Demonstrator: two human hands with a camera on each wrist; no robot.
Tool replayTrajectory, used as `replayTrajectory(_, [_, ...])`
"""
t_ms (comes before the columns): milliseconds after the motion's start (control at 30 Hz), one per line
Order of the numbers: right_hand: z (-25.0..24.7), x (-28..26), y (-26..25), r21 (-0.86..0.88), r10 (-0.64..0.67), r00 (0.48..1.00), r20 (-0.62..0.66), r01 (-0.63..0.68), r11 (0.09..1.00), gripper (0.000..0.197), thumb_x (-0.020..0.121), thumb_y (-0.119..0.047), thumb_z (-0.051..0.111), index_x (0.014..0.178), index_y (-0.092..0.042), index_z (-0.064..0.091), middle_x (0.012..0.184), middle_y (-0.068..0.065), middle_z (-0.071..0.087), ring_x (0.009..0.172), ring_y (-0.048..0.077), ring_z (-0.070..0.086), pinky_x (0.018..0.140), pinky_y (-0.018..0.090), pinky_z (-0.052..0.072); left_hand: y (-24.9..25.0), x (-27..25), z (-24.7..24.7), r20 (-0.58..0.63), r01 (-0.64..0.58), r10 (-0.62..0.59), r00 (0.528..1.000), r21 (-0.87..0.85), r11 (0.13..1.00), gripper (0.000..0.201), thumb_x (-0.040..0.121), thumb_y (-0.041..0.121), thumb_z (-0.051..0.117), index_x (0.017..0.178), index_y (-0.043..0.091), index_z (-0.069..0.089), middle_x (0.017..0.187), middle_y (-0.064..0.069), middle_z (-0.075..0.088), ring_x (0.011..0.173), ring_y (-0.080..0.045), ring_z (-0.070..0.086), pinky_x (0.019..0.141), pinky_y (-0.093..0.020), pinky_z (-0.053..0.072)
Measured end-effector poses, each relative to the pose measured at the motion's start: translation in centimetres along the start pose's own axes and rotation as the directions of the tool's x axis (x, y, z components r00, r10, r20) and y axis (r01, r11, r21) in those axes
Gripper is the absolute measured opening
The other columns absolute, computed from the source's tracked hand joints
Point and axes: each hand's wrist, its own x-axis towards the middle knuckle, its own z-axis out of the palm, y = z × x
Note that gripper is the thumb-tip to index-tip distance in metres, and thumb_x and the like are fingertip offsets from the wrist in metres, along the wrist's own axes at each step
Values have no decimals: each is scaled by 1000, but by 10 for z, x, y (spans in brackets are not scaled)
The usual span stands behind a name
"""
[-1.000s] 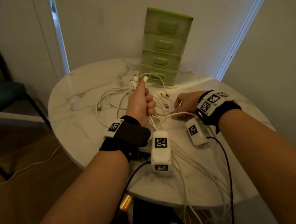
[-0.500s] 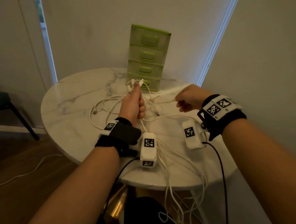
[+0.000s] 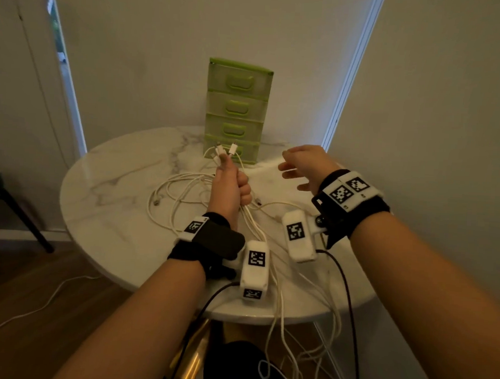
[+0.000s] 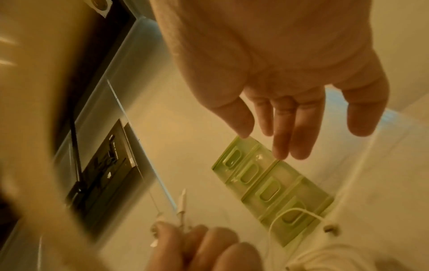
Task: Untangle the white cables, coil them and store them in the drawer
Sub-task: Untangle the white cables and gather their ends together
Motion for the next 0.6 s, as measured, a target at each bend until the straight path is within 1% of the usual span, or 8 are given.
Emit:
replayTrajectory(67, [3, 1, -2, 175, 91, 996, 6, -91, 980, 28, 95, -20, 45, 121, -11, 50, 79, -2, 59, 69, 12, 54, 87, 42, 38, -2, 0, 1, 12, 0, 0, 1000, 8, 1000, 44, 97, 52, 23, 65, 22, 27, 47, 12, 24, 37, -2, 17, 34, -15, 16])
replayTrajectory(167, [1, 0, -1, 323, 204, 974, 93, -224, 920, 11, 95, -19, 45, 104, -16, 51, 80, -2, 59, 73, 13, 54, 98, 50, 34, -1, 1, -1, -37, -4, 5, 999, 26, 1000, 43, 97, 53, 25, 68, 21, 31, 51, 10, 26, 38, -3, 19, 34, -15, 17])
replayTrajectory(267, [-8, 1, -2, 405, 233, 951, 202, -297, 865, 9, 96, -20, 44, 92, -18, 53, 83, 0, 59, 76, 15, 55, 92, 48, 33, 2, 4, -8, -159, 14, 6, 987, 121, 993, 39, 97, 51, 30, 73, 22, 40, 55, 6, 30, 38, -5, 25, 35, -15, 23])
replayTrajectory(333, [-18, 4, -5, 439, 234, 950, 207, -304, 846, 13, 96, -19, 43, 86, -17, 52, 85, 2, 59, 77, 16, 56, 89, 46, 33, 4, 7, -17, -230, 54, 2, 973, 239, 970, 39, 97, 49, 34, 75, 20, 45, 57, 2, 34, 42, -11, 31, 39, -19, 28])
replayTrajectory(400, [-27, 7, -6, 431, 226, 961, 160, -274, 860, 12, 96, -17, 44, 85, -15, 50, 85, 4, 59, 78, 18, 56, 95, 46, 34, 3, 11, -27, -256, 99, 7, 967, 397, 912, 40, 96, 48, 38, 75, 17, 53, 61, -2, 43, 51, -19, 41, 51, -29, 41])
replayTrajectory(467, [-31, 9, -8, 381, 211, 966, 147, -252, 890, 11, 95, -15, 46, 86, -14, 51, 85, 5, 60, 79, 18, 56, 95, 46, 36, 2, 14, -31, -264, 107, 35, 964, 505, 856, 43, 94, 48, 40, 70, 16, 55, 62, -4, 49, 61, -22, 47, 66, -36, 43])
replayTrajectory(533, [-31, 10, -11, 302, 195, 965, 177, -242, 922, 9, 95, -14, 47, 88, -14, 53, 85, 4, 60, 79, 18, 56, 91, 44, 39, 2, 16, -31, -267, 92, 61, 962, 524, 847, 45, 94, 47, 41, 63, 17, 49, 58, -2, 47, 57, -23, 44, 68, -34, 38])
replayTrajectory(600, [-28, 7, -14, 240, 166, 969, 183, -208, 948, 8, 94, -15, 48, 90, -14, 54, 83, 3, 61, 76, 17, 56, 83, 41, 42, 4, 15, -29, -236, 68, 62, 970, 508, 859, 43, 95, 48, 41, 65, 17, 46, 57, 0, 45, 54, -20, 41, 60, -30, 37])
